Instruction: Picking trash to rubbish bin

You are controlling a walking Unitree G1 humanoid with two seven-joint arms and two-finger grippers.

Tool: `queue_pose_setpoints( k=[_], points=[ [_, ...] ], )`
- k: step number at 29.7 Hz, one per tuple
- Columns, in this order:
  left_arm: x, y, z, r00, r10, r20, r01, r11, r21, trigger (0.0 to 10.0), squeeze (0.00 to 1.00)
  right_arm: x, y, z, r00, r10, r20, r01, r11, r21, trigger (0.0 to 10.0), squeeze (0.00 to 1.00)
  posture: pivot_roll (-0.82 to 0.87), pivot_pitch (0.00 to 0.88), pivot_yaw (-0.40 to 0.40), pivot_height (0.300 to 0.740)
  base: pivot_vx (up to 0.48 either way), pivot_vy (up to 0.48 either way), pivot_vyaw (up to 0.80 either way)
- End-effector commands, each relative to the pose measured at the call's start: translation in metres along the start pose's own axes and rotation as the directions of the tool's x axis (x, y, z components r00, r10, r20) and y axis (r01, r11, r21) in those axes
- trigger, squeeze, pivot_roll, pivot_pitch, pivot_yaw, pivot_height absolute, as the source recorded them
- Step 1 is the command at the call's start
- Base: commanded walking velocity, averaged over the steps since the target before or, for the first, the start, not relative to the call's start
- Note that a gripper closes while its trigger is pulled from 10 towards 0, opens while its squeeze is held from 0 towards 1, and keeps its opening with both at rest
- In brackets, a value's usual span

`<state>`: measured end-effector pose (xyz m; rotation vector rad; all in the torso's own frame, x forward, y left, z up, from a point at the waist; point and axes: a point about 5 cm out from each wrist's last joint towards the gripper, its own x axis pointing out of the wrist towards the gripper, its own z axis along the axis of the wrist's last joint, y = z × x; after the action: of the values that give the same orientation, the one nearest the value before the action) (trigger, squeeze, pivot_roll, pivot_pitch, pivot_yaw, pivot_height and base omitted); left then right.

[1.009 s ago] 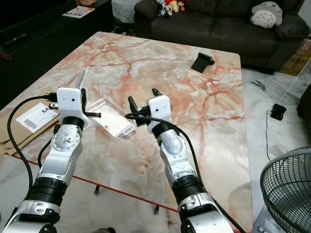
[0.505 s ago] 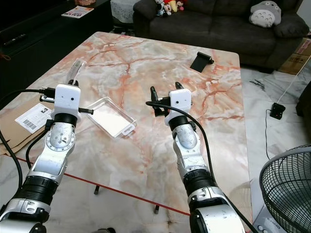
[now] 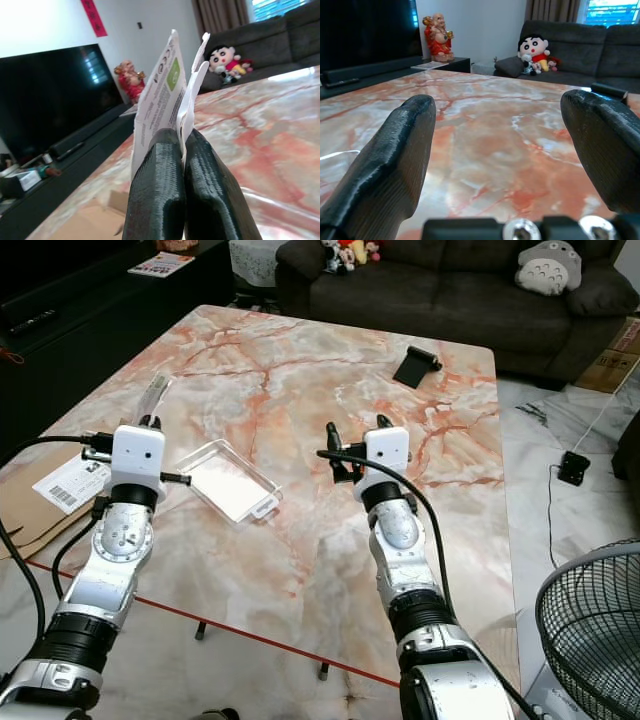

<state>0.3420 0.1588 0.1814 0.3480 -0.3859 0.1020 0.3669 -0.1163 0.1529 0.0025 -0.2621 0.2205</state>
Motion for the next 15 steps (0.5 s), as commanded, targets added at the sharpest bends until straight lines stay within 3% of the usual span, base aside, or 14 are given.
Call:
queue_pose_setpoints(
  k=[1,9,15],
  points=[
    [0.002,-0.005,0.006,0.999,-0.024,0.030,0.025,1.000,-0.012,10.0,0.00,0.002,0.006,0.003,1.000,0.020,0.020,-0.020,1.000,0.011,10.0,0.00,0.12,0.080,0.001,0.740,0.000,0.000,0.00],
    [0.002,-0.005,0.007,0.999,-0.014,0.035,0.015,1.000,-0.018,10.0,0.00,0.001,0.024,0.000,0.998,0.067,0.020,-0.067,0.997,0.032,10.0,0.00,0.12,0.070,-0.002,0.740,0.000,0.000,0.00],
    [0.004,-0.004,0.008,0.999,0.008,0.034,-0.007,0.999,-0.045,10.0,0.00,0.000,0.023,0.000,0.997,0.077,0.016,-0.078,0.997,0.027,10.0,0.00,0.13,0.060,-0.011,0.740,-0.254,0.000,0.00]
  ],
)
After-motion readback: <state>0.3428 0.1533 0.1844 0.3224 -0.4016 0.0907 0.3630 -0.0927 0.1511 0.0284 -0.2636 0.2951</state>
